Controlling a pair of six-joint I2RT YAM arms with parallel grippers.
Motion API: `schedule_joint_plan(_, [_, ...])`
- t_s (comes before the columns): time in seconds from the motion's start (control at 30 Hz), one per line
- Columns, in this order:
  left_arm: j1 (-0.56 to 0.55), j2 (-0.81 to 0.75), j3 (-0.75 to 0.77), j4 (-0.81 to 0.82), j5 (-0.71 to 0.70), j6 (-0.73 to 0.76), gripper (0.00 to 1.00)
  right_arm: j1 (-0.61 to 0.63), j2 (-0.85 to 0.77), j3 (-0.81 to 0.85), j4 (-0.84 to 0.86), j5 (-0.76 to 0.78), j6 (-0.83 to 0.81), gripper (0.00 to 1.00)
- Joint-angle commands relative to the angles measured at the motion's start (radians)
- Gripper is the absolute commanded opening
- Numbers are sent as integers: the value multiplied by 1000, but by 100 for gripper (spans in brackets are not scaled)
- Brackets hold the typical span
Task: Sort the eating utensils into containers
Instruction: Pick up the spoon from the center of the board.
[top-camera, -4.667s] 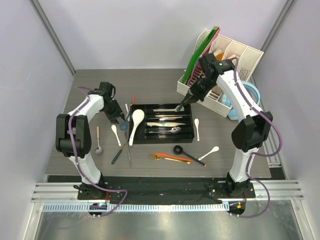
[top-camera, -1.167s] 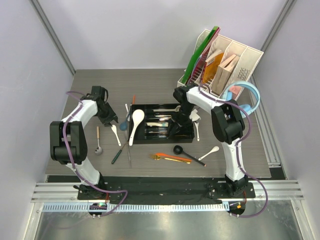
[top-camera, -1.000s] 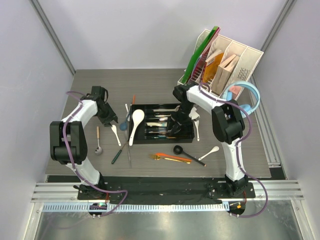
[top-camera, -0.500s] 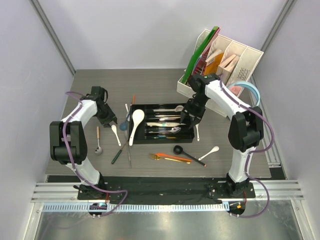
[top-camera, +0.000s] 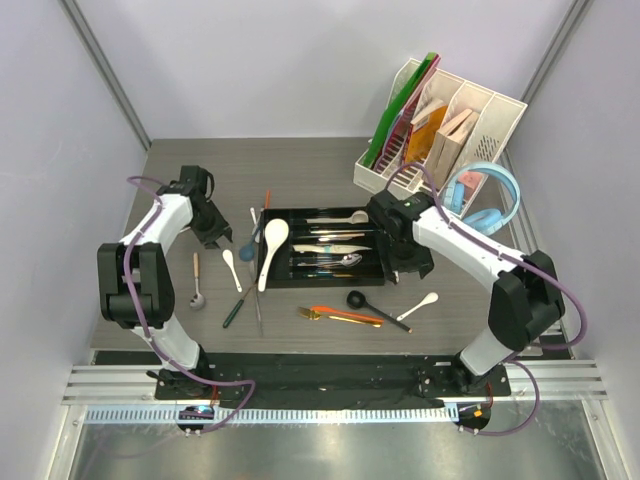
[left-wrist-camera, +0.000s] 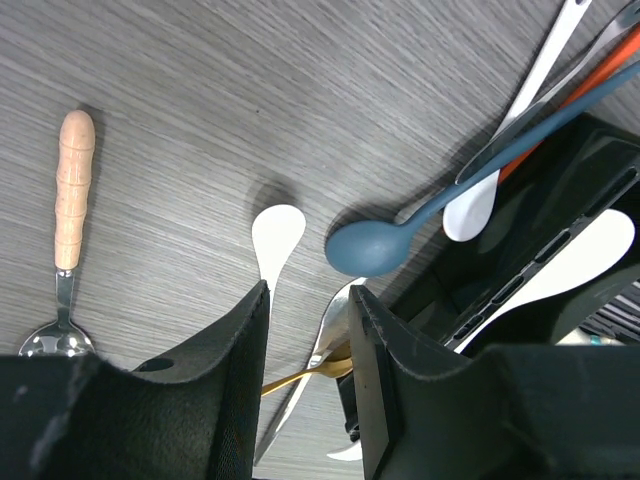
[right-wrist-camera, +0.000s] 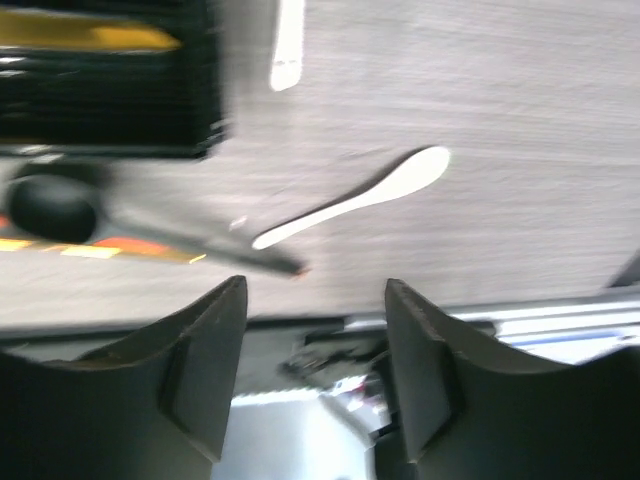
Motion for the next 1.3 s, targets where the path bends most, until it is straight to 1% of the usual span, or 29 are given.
schedule_joint_plan(0.0, [5, -33, 30, -47, -18, -6, 38, 23, 14, -53, 157, 150, -132, 70])
schedule_joint_plan(0.1, [-4, -46, 22, -59, -20, -6, 39, 66, 55, -61, 186, 141, -170, 72])
schedule_joint_plan(0.17, [-11, -44, 30, -65, -18, -6, 39, 123, 68, -50, 200, 134, -181, 72])
schedule_joint_plan(0.23, [-14, -40, 45, -81, -55, -1, 39, 158, 71, -44, 207, 124, -171, 72])
schedule_joint_plan(0.37, [-18, -32, 74, -91, -64, 2, 39, 179, 83, -62, 217, 75, -146, 72])
schedule_joint_plan(0.53, [-24, -18, 76, -93, -63, 3, 39, 200, 75, -96, 223, 33, -146, 71])
schedule_joint_plan(0.63, [-29, -13, 71, -91, -63, 3, 39, 228, 94, -110, 207, -1, -151, 71])
schedule_joint_plan(0.7, [-34, -12, 70, -93, -63, 3, 39, 257, 86, -113, 197, 9, -146, 71])
schedule_joint_plan(0.97, [-49, 0, 77, -94, -66, -1, 39, 261, 51, -84, 171, -30, -184, 71])
schedule_joint_plan(1.27, [-66, 13, 97, -116, -77, 3, 39, 260, 153, -66, 223, -53, -235, 71])
